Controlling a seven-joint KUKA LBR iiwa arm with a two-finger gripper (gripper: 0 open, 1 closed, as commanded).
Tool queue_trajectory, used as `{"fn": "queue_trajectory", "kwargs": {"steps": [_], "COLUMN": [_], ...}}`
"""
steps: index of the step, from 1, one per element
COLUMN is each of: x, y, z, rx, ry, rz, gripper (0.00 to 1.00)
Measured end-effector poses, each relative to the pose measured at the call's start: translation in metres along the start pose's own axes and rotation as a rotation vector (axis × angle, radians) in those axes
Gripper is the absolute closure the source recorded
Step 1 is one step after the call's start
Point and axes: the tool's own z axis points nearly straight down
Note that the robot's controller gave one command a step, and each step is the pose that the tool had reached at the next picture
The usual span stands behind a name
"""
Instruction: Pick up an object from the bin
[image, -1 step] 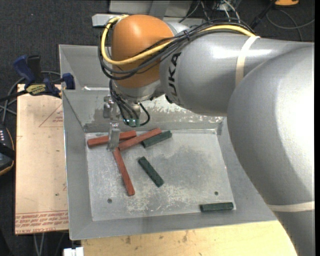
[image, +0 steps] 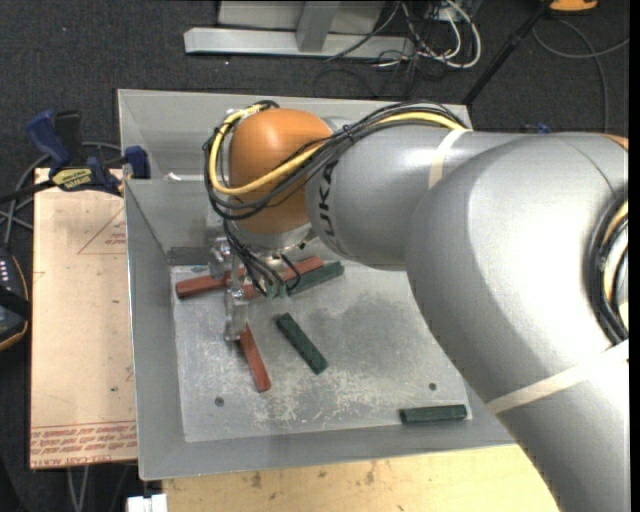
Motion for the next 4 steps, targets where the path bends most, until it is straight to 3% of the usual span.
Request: {"fn": "queue_trajectory", "kwargs": {"steps": [1,2,3,4], "x": [-0.003,-0.002,-0.006,-0.007], "y": [0.001,0.001,0.027,0.032], "z": [-0.006,-0.005,0.001,-0.003], "rx": [-0.003,-0.003,-0.004,-0.002], "ry": [-0.009,-0.008,-0.011,-0.010], "rz": [0.000,0.000,0.109,0.067], "gripper": [1.00,0.00,0.00,0.00]}}
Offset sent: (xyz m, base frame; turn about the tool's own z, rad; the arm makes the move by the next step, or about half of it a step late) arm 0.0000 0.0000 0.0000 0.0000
